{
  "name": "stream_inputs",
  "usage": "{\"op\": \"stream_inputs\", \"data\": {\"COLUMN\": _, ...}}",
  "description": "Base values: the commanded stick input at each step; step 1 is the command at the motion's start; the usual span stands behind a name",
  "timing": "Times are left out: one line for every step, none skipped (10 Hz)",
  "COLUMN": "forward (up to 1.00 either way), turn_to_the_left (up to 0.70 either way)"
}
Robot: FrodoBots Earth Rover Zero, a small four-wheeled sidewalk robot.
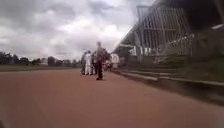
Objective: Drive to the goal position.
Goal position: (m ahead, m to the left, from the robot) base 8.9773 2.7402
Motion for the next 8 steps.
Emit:
{"op": "stream_inputs", "data": {"forward": 1.00, "turn_to_the_left": 0.01}}
{"op": "stream_inputs", "data": {"forward": 1.00, "turn_to_the_left": 0.01}}
{"op": "stream_inputs", "data": {"forward": 1.00, "turn_to_the_left": 0.01}}
{"op": "stream_inputs", "data": {"forward": 1.00, "turn_to_the_left": 0.01}}
{"op": "stream_inputs", "data": {"forward": 1.00, "turn_to_the_left": 0.01}}
{"op": "stream_inputs", "data": {"forward": 1.00, "turn_to_the_left": 0.01}}
{"op": "stream_inputs", "data": {"forward": 1.00, "turn_to_the_left": 0.01}}
{"op": "stream_inputs", "data": {"forward": 1.00, "turn_to_the_left": 0.01}}
